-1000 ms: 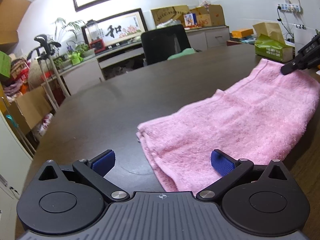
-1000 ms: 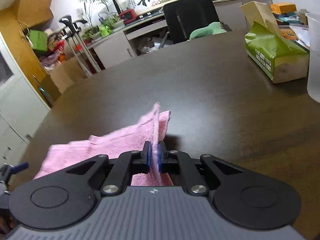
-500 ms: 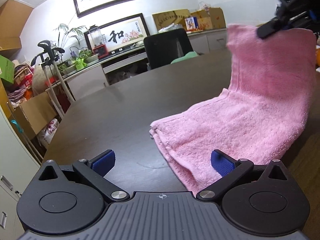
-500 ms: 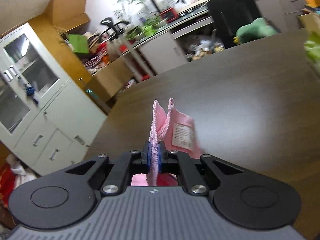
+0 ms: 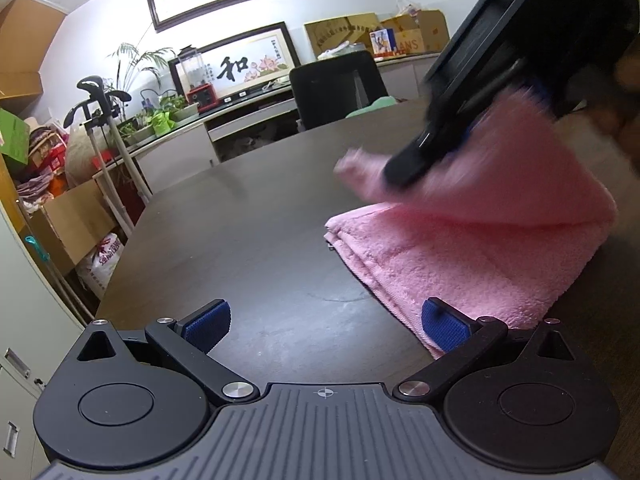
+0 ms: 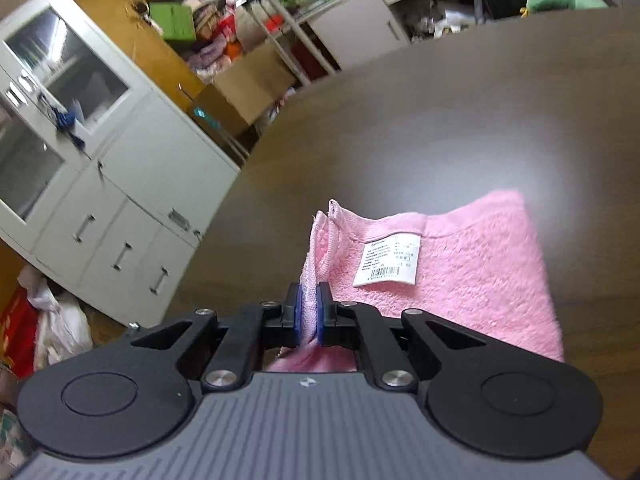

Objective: Fold towel
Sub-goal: 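Lift the towel end with the right tool and fold it over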

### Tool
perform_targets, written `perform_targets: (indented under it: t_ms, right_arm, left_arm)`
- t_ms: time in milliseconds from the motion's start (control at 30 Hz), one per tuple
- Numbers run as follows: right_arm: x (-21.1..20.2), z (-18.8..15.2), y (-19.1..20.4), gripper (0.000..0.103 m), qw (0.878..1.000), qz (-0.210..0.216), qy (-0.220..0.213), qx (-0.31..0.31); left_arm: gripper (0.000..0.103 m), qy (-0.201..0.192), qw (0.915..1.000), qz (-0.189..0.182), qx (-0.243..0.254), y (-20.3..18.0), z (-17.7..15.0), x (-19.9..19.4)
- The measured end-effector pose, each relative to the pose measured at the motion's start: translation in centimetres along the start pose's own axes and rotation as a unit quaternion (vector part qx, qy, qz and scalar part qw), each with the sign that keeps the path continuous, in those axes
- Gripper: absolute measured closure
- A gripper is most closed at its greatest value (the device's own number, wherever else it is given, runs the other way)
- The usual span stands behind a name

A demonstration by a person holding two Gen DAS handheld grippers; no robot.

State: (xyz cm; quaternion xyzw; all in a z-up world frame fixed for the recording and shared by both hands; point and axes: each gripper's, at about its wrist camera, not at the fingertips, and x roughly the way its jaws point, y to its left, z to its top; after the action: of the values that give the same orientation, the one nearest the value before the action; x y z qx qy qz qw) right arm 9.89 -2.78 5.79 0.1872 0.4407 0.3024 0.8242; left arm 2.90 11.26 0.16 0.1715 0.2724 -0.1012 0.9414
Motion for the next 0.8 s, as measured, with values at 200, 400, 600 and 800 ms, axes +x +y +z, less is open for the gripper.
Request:
perform_targets:
  t_ms: [200, 400, 600, 800]
  right_arm:
    - [1.1, -0.7, 1.6, 0.079, 0.999, -0.022, 0.012, -0.042]
    - [-4.4, -0.3, 2.4, 0.049, 0.996, 0.012, -0.049, -0.074]
    - [-7.3, -2.2, 0.1, 0.048, 0.998, 0.05, -0.016, -0.043]
    - [-5.5, -4.0, -2.5, 0.048, 0.987, 0.153, 0.029, 0.044]
  left_arm:
    - [0.0, 0.001, 1.0, -0.002, -0.004, 0.0, -0.2, -0.1]
    - [0.0, 0.004, 0.9999, -0.006, -0.01, 0.3, -0.3, -0.2]
    - [0.0, 0.007, 0.9998, -0.008, -0.014, 0.5, -0.3, -0.1]
    - [0.0, 0.003, 1.0, 0.0, -0.008, 0.6, -0.4, -0.4]
